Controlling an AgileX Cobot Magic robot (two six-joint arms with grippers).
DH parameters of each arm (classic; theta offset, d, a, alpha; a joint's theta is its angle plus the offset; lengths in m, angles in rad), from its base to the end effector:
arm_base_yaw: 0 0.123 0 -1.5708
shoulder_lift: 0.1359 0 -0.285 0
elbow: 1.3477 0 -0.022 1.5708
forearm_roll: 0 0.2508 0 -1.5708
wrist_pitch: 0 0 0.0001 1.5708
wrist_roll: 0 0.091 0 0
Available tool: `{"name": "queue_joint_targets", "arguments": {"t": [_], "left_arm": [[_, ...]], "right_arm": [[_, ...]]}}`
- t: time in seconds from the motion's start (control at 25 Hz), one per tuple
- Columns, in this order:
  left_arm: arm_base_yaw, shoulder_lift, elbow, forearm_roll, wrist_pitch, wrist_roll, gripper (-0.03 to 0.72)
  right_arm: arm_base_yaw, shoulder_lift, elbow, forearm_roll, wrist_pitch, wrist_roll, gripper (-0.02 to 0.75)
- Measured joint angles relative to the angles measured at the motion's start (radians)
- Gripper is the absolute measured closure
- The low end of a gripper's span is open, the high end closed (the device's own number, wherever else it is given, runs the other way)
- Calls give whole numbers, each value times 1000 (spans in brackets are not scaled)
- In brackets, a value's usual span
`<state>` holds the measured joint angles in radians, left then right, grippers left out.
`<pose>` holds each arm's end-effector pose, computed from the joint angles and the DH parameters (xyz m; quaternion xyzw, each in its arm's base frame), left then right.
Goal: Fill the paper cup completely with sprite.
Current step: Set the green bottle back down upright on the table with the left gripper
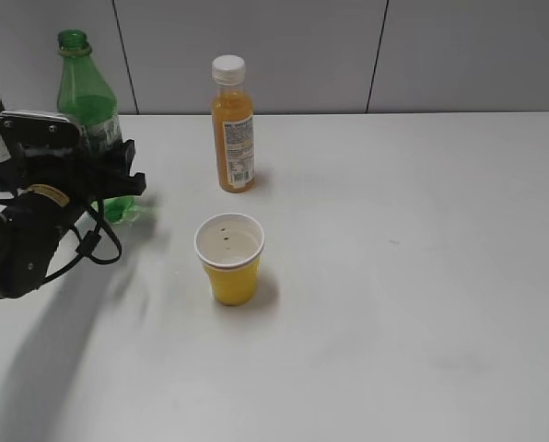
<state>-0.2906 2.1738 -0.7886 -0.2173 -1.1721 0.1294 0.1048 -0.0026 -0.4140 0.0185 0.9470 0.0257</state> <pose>0.3588 -0.0884 0.0860 0.0600 0.7497 -0.0059 0.6590 0.0085 0.0023 0.2621 -0.0329 0.8446 0.0441 0.5326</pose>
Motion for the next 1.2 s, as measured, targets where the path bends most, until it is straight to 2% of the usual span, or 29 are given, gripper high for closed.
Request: {"name": "queue_joint_targets", "arguments": {"t": [0.12,0.24,0.32,0.76,1.08,1.2], "left_arm": [[0,0,0,5,0,0,214],[1,0,3,1,-2,-1,72],[1,-1,19,-3,-4,-1,43],[1,-128,181,-12,-7,-1,40],[1,-276,325,-11,-7,-1,64],[1,-344,341,-11,7,14,72]], "right_arm": [[0,0,0,0,0,0,144],[0,0,0,0,0,0,144],[0,0,0,0,0,0,144],[0,0,0,0,0,0,144],[0,0,0,0,0,0,144],[0,0,0,0,0,0,144]]}}
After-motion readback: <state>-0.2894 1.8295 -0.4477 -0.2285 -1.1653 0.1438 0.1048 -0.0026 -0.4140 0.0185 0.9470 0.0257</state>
